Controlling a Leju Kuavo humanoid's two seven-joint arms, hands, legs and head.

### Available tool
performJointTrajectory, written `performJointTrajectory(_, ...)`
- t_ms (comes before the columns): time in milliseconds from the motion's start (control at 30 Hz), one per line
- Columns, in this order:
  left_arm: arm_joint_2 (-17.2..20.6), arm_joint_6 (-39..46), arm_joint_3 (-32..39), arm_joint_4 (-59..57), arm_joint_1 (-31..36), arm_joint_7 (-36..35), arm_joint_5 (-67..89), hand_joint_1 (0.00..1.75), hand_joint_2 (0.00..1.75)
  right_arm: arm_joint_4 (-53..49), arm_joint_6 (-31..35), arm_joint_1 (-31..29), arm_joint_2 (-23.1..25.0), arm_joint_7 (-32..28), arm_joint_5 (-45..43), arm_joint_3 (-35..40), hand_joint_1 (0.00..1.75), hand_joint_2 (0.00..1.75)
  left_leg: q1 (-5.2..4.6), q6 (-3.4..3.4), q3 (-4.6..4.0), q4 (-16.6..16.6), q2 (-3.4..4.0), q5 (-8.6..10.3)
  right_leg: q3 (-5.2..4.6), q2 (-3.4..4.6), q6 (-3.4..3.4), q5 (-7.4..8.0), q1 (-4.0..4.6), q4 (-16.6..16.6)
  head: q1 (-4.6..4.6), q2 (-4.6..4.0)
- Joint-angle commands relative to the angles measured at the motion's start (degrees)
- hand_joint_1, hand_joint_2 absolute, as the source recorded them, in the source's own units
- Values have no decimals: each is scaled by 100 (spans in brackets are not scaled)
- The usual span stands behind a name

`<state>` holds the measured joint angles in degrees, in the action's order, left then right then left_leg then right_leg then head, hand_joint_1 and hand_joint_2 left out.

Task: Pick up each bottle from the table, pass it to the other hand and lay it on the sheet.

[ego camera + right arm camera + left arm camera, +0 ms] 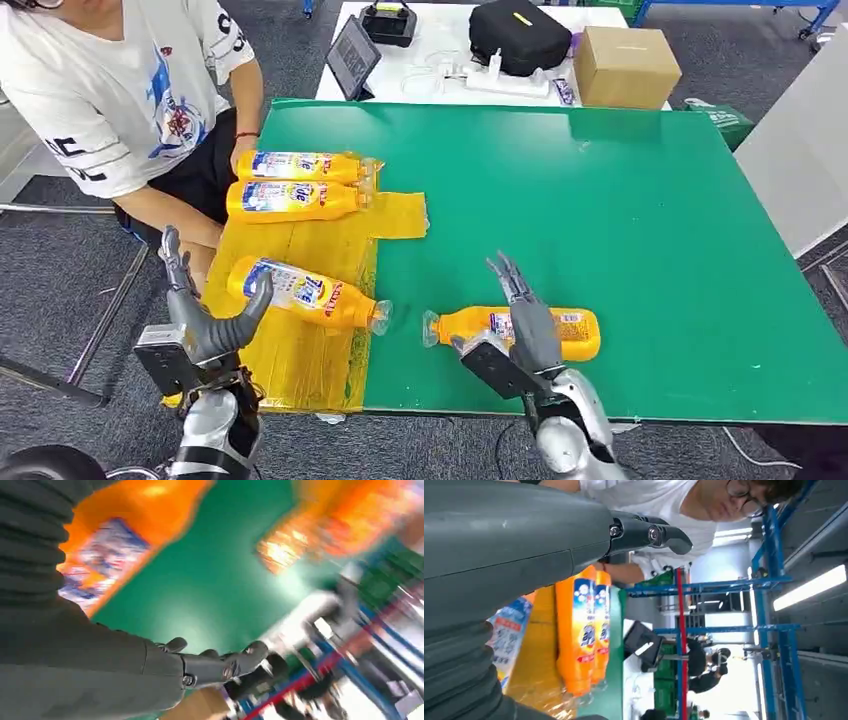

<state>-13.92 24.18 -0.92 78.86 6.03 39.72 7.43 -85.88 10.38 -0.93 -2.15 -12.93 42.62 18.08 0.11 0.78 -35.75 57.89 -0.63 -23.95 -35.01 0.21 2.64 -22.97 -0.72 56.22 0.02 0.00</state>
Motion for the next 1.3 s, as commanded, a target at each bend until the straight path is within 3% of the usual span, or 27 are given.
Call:
performJointTrajectory(33, -62, -184, -136, -417, 67, -112, 13, 0, 175, 977, -949, -578, -1208, 523, -74, 148, 0, 175, 2, 1, 23, -5, 3, -6, 27, -3, -3, -2, 4, -13, 0, 0)
performJointTrajectory(567, -45, -371, -254, -1066, 418, -200, 4, 0, 175, 2535, -1381, -1472, -1320, 918, -361, 562, 0, 175, 6, -1, 32, -7, 9, -5, 34, 0, -6, 1, 8, -15, 0, 0)
performJointTrajectory(733, -53, -361, -260, -1083, 425, -202, 2, 0, 175, 2581, -1377, -1496, -1343, 919, -357, 567, 0, 175, 7, 5, 36, -5, -6, 1, 46, -12, -7, 0, 10, -18, 0, 0)
performJointTrajectory(900, -25, -425, -311, -1312, 556, -264, -64, 0, 175, 3030, -2035, -1768, -1731, 1080, -698, 914, 0, 175, 10, 2, 54, -6, -4, -6, 66, -13, -10, -4, 14, -25, -2, 0)
performJointTrajectory(1133, -15, -474, -359, -1476, 638, -298, -136, 0, 175, 3096, -2399, -1886, -2035, 1153, -949, 1242, 2, 175, 5, 10, 61, -5, -16, 3, 72, -20, -2, 3, 7, -27, 0, 0)
performJointTrajectory(1167, -17, -481, -363, -1507, 655, -302, -156, 0, 175, 3082, -2443, -1896, -2089, 1151, -1031, 1279, 14, 175, 4, 11, 65, -3, -16, 2, 75, -18, -1, 2, 7, -25, 2, 0)
performJointTrajectory(1200, -17, -481, -372, -1527, 666, -301, -166, 0, 175, 3060, -2491, -1901, -2142, 1150, -1083, 1322, 44, 175, 5, 10, 66, -5, -19, 4, 79, -23, -2, 4, 8, -30, 0, 0)
performJointTrajectory(1233, -18, -487, -376, -1541, 672, -304, -172, 0, 175, 3044, -2512, -1898, -2172, 1148, -1120, 1327, 113, 175, 4, 12, 69, -4, -20, 4, 80, -22, -1, 3, 6, -29, 0, 0)
performJointTrajectory(1267, -17, -509, -388, -1560, 680, -310, -189, 0, 175, 3010, -2556, -1895, -2229, 1176, -1176, 1383, 136, 175, 6, 11, 72, -6, -17, 4, 83, -21, -2, 5, 9, -34, 0, 0)
performJointTrajectory(1300, -19, -508, -388, -1561, 682, -310, -190, 0, 175, 3013, -2559, -1895, -2243, 1176, -1178, 1379, 136, 175, 7, 11, 75, -5, -22, 4, 90, -26, -2, 3, 10, -35, 0, 0)
